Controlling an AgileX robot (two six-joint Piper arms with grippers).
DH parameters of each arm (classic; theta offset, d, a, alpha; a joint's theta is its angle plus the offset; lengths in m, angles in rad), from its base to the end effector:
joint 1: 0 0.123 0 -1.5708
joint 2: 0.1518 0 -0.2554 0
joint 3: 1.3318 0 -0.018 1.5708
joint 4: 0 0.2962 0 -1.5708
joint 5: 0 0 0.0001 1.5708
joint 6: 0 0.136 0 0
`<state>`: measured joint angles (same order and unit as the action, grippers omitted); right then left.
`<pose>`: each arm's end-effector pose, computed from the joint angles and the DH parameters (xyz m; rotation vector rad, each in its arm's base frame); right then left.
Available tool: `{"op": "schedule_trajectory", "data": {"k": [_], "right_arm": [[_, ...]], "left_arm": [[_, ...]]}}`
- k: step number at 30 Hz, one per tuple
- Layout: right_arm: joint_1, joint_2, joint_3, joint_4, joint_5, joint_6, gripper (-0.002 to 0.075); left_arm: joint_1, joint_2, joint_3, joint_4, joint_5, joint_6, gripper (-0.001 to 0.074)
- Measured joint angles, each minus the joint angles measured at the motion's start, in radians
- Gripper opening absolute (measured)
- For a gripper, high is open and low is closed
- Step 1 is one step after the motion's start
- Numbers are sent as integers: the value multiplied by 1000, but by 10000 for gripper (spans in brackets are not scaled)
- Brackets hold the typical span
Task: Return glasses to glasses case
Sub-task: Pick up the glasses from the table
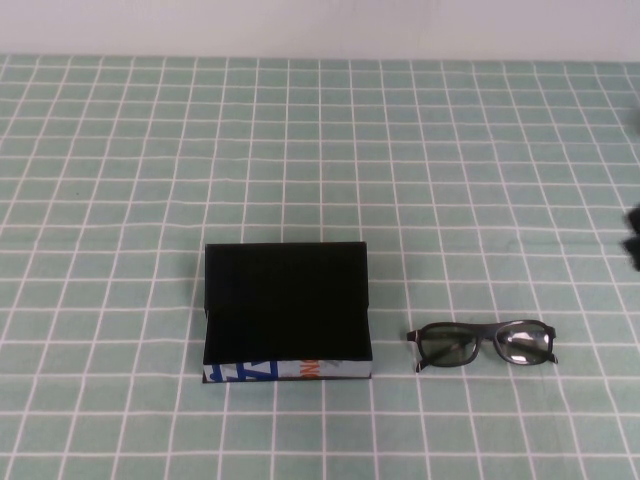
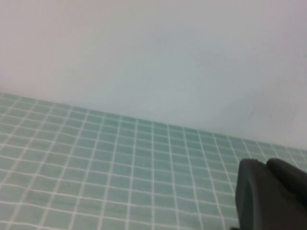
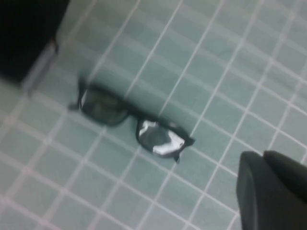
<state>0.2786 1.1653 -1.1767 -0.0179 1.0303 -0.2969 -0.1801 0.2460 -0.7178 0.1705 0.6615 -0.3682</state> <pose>0.2986 0.0832 0.3081 -0.7152 2.3982 -0.0306 0.1410 -0.0113 0.3813 -0.1235 1.6661 -0.2258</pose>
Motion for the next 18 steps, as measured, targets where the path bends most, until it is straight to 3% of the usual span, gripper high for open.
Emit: {"op": "schedule_trajectory", "data": {"k": [8, 18], "right_arm": [[10, 371, -275, 119, 187, -384, -13], [12, 585, -303, 239, 193, -783, -13]], "left_arm": [[0, 22, -2, -206, 96, 176, -2], [0, 79, -2, -239, 190, 253, -2]]}}
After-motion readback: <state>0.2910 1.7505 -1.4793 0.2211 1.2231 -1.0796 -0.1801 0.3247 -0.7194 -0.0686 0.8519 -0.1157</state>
